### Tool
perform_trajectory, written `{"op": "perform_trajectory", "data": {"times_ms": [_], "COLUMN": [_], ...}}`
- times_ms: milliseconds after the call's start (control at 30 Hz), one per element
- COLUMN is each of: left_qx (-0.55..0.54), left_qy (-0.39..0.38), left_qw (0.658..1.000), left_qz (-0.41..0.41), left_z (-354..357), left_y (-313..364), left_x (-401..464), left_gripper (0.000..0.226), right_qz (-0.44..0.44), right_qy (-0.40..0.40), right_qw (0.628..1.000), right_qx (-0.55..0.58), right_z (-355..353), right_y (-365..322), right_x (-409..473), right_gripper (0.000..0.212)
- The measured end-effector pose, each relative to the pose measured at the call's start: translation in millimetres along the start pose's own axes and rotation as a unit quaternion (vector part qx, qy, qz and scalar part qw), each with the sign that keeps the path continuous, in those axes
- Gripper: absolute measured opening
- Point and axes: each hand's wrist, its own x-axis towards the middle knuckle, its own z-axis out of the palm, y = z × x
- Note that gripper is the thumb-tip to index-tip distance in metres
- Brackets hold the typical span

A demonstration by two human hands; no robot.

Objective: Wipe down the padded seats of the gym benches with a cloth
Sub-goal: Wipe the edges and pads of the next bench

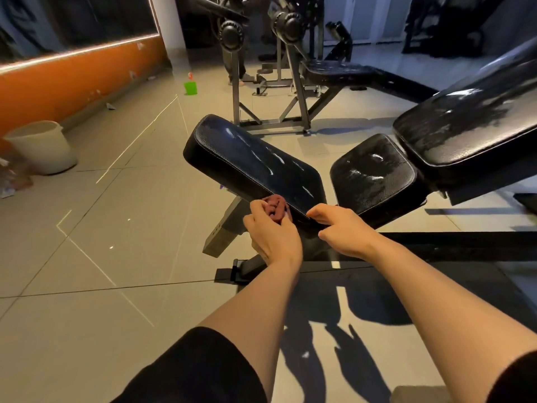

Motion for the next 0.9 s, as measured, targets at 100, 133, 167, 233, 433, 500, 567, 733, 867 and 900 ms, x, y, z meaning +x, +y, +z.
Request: {"op": "perform_trajectory", "data": {"times_ms": [100, 133, 167, 233, 433, 500, 567, 733, 867, 900], "left_qx": [-0.042, -0.045, -0.043, -0.037, -0.064, -0.061, -0.060, -0.136, -0.099, -0.082], "left_qy": [0.024, 0.026, 0.028, 0.033, -0.059, -0.105, -0.094, 0.054, 0.040, 0.010], "left_qw": [0.999, 0.999, 0.998, 0.998, 0.988, 0.978, 0.978, 0.982, 0.990, 0.992], "left_qz": [-0.015, -0.018, -0.022, -0.031, -0.125, -0.171, -0.174, -0.120, -0.093, -0.099], "left_z": [8, 10, 11, 13, 16, 16, 15, -1, -2, 2], "left_y": [1, -1, -1, -4, -14, -15, -14, -6, -2, -1], "left_x": [2, 3, 3, 5, 5, 4, 5, 24, 22, 15], "left_gripper": [0.032, 0.032, 0.032, 0.025, 0.014, 0.012, 0.009, 0.012, 0.013, 0.013], "right_qz": [-0.003, -0.003, -0.004, -0.006, -0.007, -0.012, -0.016, -0.022, -0.014, -0.014], "right_qy": [-0.006, -0.006, -0.007, -0.009, -0.024, -0.021, -0.010, 0.024, 0.018, 0.015], "right_qw": [1.000, 1.000, 1.000, 1.000, 1.000, 1.000, 1.000, 0.999, 0.999, 0.999], "right_qx": [-0.008, -0.010, -0.013, -0.018, -0.004, -0.011, -0.020, -0.035, -0.040, -0.040], "right_z": [1, 1, 2, 1, -2, 0, 1, 3, 1, 0], "right_y": [0, 0, 1, 2, 6, 5, 3, -1, -2, -2], "right_x": [-1, 0, 0, 1, -4, -5, -4, 0, 2, 2], "right_gripper": [0.059, 0.059, 0.060, 0.060, 0.063, 0.060, 0.059, 0.057, 0.059, 0.058]}}
